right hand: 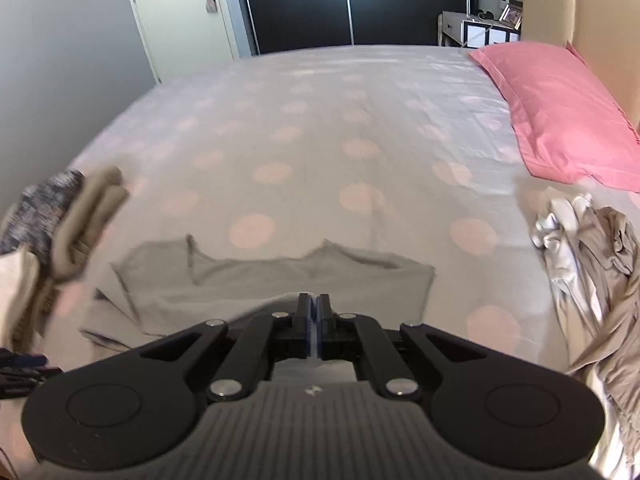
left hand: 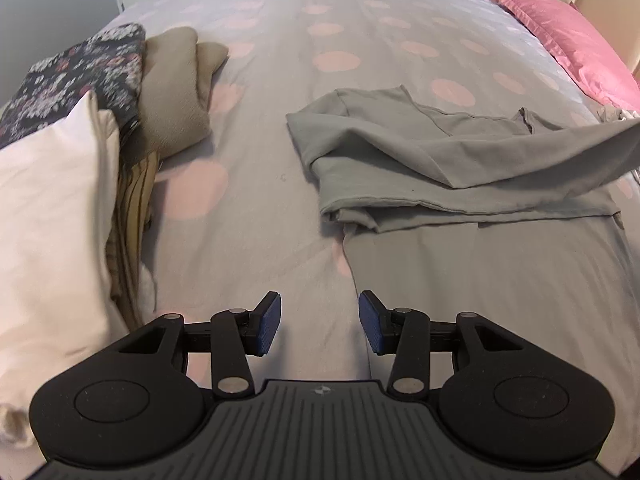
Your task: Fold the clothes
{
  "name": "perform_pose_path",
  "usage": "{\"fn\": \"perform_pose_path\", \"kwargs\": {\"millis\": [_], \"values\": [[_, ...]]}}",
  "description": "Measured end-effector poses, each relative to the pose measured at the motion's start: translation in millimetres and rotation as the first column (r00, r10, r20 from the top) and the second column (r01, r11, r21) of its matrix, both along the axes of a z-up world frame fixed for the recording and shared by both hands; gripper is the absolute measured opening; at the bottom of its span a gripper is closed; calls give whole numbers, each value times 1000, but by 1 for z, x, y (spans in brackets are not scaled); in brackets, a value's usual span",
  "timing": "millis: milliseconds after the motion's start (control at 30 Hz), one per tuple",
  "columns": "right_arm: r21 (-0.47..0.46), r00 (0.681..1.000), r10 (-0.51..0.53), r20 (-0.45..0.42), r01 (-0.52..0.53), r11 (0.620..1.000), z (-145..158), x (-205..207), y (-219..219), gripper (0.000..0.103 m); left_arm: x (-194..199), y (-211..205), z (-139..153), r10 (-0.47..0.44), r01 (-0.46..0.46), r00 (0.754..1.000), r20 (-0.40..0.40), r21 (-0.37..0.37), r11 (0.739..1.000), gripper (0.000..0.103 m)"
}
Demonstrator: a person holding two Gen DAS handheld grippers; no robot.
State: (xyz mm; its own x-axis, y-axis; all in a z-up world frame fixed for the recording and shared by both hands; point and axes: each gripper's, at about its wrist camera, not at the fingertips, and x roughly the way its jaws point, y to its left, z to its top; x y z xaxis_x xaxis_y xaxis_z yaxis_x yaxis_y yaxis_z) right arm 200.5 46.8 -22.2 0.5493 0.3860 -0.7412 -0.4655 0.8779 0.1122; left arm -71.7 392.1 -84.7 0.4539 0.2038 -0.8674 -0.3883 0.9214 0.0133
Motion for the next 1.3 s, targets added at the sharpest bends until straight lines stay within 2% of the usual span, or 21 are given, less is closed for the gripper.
{"fn": "perform_pose_path", "kwargs": {"millis": [167, 333, 433, 467, 533, 567, 667, 867, 967, 1067, 1167, 1300], "values": [[-21, 999, -20, -25, 19, 1000, -14, 7, -11, 3, 17, 0, -9, -15, 12, 998, 54, 57, 998, 41], [-37, 999, -25, -43, 23, 999, -25, 17, -17, 3, 33, 12, -17, 44, -45, 992, 122, 2, 999, 41], [-44, 998, -35, -59, 32, 999, -33, 24, -20, 3, 43, 18, -24, 70, -66, 987, 141, -36, 997, 41], [-47, 997, -37, -64, 34, 998, -35, 27, -21, 3, 47, 18, -26, 64, -61, 989, 131, -27, 998, 40], [-49, 997, -41, -70, 37, 998, -38, 32, -23, 3, 54, 15, -32, 40, -40, 995, 95, 4, 999, 17], [-43, 996, -45, -72, 42, 998, -38, 34, -26, 3, 57, 13, -35, 31, -32, 997, 73, 21, 999, 12], [-24, 994, -83, -75, 81, 996, -40, 43, -35, 3, 58, 12, -38, 37, -39, 997, 69, 21, 999, 8], [-94, 982, -169, -79, 162, 982, -77, 77, -38, 3, 58, 16, -40, 50, -50, 996, 72, -6, 999, 7], [-157, 979, -197, -46, 188, 970, -93, 86, -31, 3, 59, 15, -41, 51, -51, 996, 67, -4, 999, 7], [-176, 978, -207, -13, 201, 964, -96, 91, -26, 8, 60, 15, -39, 42, -42, 997, 58, -6, 999, 7], [-117, 986, -166, -20, 162, 980, -89, 90, -18, 8, 62, 15, -30, 10, -10, 999, 41, 1, 1000, 9], [-123, 995, -103, -9, 101, 987, -86, 84, -3, 22, 59, 20, -8, -17, 21, 994, 105, -36, 999, 18]]}}
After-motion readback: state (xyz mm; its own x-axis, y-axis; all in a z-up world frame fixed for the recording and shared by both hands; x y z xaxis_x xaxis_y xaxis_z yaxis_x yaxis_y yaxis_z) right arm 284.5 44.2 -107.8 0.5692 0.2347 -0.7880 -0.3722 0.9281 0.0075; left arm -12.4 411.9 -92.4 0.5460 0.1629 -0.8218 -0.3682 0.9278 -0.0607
